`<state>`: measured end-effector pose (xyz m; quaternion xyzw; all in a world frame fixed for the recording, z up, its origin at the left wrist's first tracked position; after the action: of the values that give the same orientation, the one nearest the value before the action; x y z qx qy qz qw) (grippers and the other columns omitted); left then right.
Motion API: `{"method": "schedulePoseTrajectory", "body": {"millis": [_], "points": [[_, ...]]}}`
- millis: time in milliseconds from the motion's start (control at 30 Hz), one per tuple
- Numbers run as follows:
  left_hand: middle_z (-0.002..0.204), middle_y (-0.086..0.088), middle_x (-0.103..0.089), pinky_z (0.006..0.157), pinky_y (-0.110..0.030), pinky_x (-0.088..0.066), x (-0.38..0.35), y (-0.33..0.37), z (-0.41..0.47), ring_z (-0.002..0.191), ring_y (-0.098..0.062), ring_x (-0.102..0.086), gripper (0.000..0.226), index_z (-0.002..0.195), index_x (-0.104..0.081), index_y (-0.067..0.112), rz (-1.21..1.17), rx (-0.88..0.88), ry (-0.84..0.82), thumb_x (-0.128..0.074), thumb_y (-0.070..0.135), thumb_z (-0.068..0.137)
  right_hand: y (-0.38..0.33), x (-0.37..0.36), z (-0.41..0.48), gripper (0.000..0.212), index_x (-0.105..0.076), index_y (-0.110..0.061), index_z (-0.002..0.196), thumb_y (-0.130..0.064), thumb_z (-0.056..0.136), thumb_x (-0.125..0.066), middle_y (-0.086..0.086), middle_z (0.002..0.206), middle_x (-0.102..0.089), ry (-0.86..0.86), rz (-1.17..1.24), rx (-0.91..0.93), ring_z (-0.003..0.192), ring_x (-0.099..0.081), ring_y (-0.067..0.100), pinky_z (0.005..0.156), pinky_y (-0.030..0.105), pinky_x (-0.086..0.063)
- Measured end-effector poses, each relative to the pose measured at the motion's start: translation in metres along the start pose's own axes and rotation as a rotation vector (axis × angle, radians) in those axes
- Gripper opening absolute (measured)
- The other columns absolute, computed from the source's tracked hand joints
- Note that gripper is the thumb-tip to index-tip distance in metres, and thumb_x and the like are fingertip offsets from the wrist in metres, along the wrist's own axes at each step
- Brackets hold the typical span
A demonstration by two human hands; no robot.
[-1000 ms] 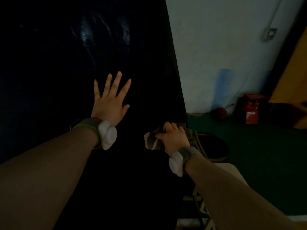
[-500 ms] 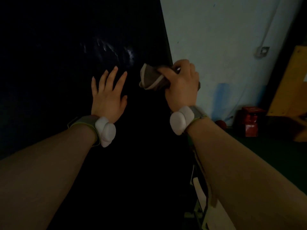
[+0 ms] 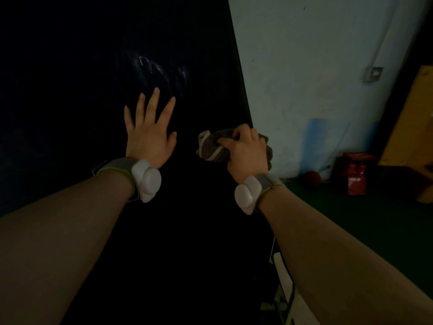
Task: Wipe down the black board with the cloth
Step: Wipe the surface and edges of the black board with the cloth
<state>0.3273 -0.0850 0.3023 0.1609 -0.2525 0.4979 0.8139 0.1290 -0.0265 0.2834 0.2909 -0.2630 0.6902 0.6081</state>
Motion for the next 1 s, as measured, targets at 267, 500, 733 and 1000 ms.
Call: {"method": "schedulePoseTrajectory", "body": {"millis": [267, 500, 733, 1000], "points": [[0.159, -0.010, -0.002, 0.110, -0.062, 0.000, 0.004, -0.006, 0.006, 0.143, -0.038, 0.000, 0.074, 0.150, -0.016, 0.023, -0.006, 0.059, 0.013, -0.056, 0.029, 0.088, 0.008, -0.031, -0.033, 0.039, -0.053, -0.031, 0.132, -0.021, 0.095, -0.052, 0.010, 0.125, -0.038, -0.201, -0.007, 0.071, 0.114, -0.034, 0.032, 0.093, 0.042, -0.029], [0.159, -0.009, -0.001, 0.111, -0.061, 0.000, 0.017, -0.013, 0.018, 0.143, -0.037, 0.000, 0.076, 0.151, -0.014, 0.024, 0.009, 0.067, 0.013, -0.057, 0.029, 0.088, 0.003, 0.002, -0.015, 0.041, -0.060, -0.026, 0.125, -0.014, 0.086, -0.056, 0.012, 0.119, -0.045, -0.137, 0.024, 0.042, 0.109, -0.041, 0.033, 0.087, 0.036, -0.033], [0.159, -0.009, -0.003, 0.110, -0.061, -0.001, 0.024, -0.022, 0.028, 0.143, -0.038, -0.002, 0.077, 0.150, -0.015, 0.025, -0.010, 0.104, 0.036, -0.059, 0.029, 0.087, -0.021, 0.073, 0.036, 0.040, -0.068, -0.019, 0.113, -0.001, 0.081, -0.053, 0.018, 0.112, -0.052, 0.428, 0.132, -0.097, 0.100, -0.048, 0.035, 0.075, 0.034, -0.030], [0.159, -0.009, -0.005, 0.111, -0.062, -0.001, 0.014, -0.028, 0.026, 0.143, -0.038, -0.003, 0.075, 0.150, -0.016, 0.025, -0.011, 0.100, 0.022, -0.057, 0.029, 0.088, -0.031, 0.056, 0.064, 0.047, -0.047, -0.033, 0.137, -0.014, 0.094, -0.044, 0.011, 0.131, -0.038, 0.241, 0.002, -0.119, 0.118, -0.037, 0.030, 0.094, 0.039, -0.032]]}}
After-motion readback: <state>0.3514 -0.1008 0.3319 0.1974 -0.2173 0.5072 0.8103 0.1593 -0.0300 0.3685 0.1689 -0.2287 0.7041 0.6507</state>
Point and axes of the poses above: each hand's wrist, its own z-axis towards the middle knuckle, its own x-axis out of the back of the hand, y = z × x, the point moved 3 cm from there along z, towards the middle knuckle
